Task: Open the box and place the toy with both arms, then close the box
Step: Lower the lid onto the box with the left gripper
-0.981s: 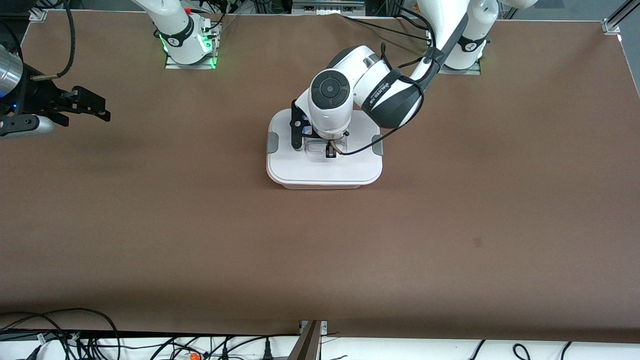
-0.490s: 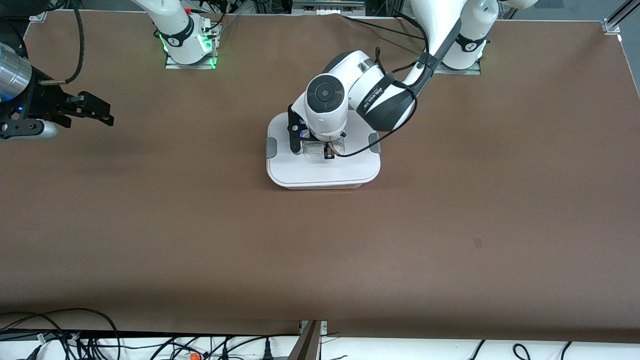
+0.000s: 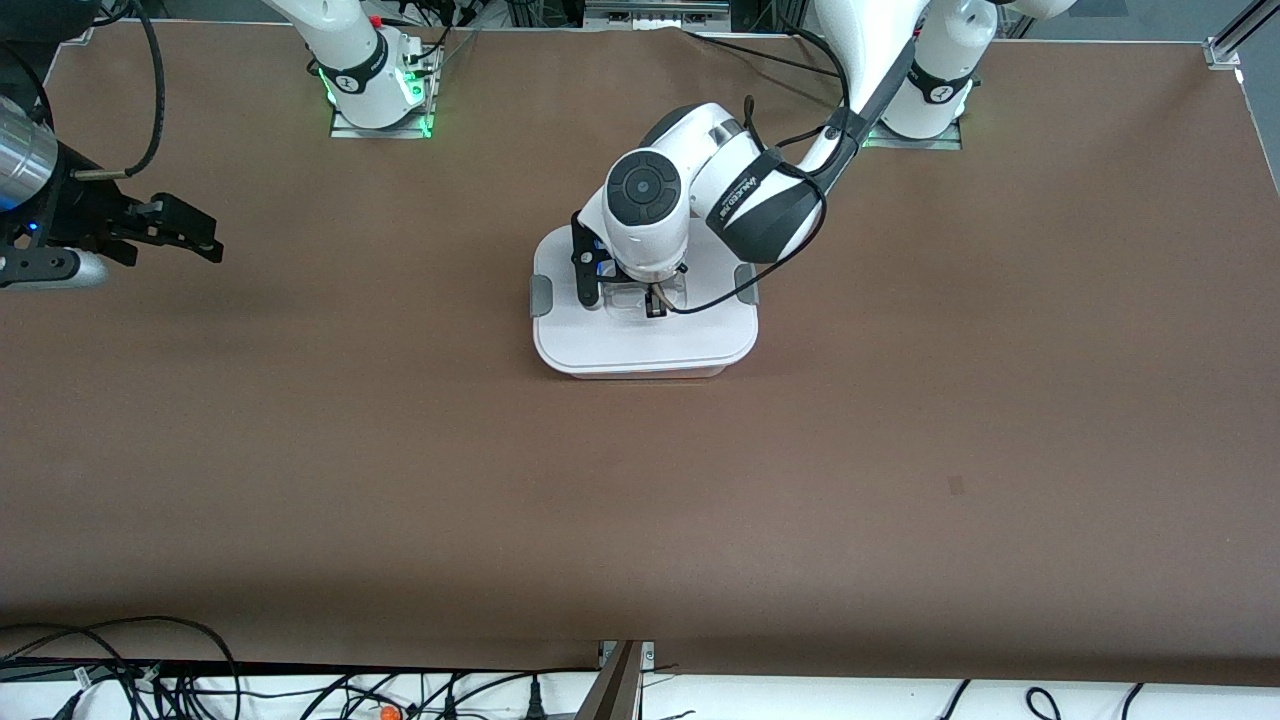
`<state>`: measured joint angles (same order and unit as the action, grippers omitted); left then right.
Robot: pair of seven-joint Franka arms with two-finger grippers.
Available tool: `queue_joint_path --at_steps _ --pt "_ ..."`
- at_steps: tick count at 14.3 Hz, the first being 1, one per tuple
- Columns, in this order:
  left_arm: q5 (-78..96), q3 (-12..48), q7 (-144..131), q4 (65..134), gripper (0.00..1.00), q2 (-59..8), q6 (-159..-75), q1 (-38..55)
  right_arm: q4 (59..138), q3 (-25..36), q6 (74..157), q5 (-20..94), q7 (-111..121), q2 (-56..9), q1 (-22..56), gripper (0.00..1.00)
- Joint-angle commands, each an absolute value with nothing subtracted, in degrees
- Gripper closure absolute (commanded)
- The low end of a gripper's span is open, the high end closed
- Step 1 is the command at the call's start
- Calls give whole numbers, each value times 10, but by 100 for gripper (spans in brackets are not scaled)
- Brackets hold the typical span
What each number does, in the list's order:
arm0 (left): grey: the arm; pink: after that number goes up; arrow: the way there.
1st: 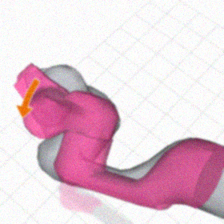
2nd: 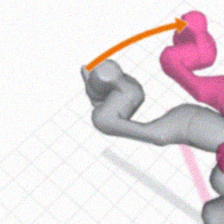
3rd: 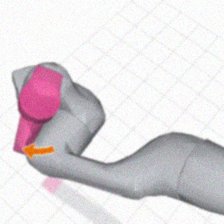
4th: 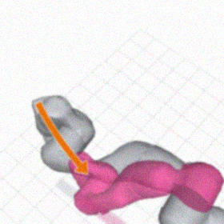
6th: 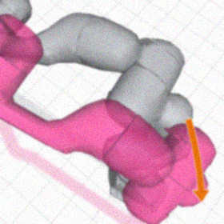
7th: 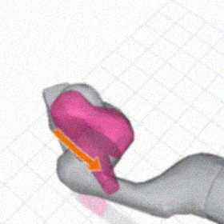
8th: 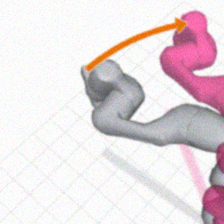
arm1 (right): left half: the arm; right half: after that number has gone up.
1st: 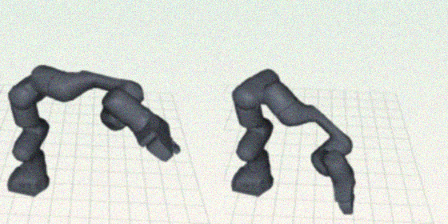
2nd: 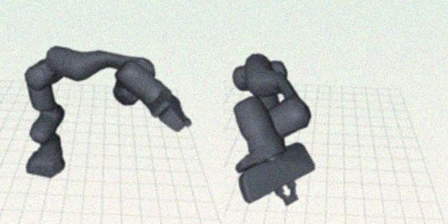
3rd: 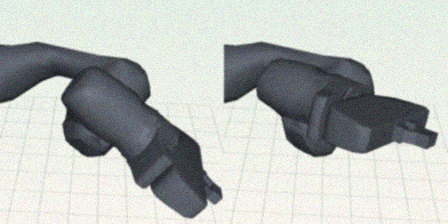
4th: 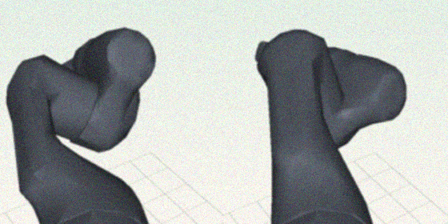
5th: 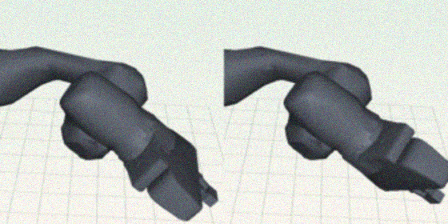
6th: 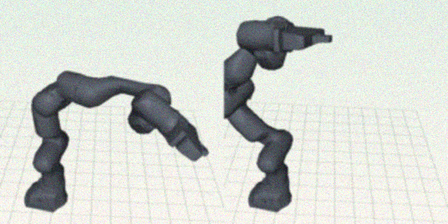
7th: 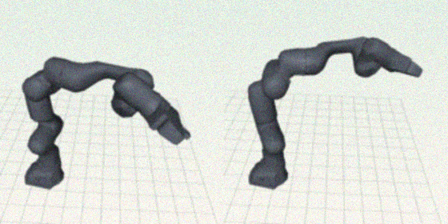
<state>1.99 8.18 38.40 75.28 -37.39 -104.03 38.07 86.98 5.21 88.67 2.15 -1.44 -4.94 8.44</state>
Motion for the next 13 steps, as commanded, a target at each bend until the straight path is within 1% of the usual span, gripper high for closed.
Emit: queue_joint_path --at_steps 1,4,5,6,7,10,13 --pt "-1 76 374 744 100 -395 -1045 398 853 49 884 4 -15 -59 86 0" --pt "-7 76 374 744 100 -396 -1045 398 853 49 887 -3 -16 -61 85 0" --pt "-8 76 376 744 98 -394 -1044 397 853 48 888 -2 -22 -60 86 0" --pt "-8 75 381 743 34 -389 -1043 393 853 46 887 -2 -25 -60 88 0" --pt "-5 74 375 740 0 -382 -1040 390 853 43 888 -2 -25 -60 89 0" --pt "-1 73 362 703 0 -374 -1027 385 853 42 889 -2 -15 -60 88 0" --pt "0 73 352 676 0 -366 -993 349 853 43 892 -2 -14 -60 87 0"
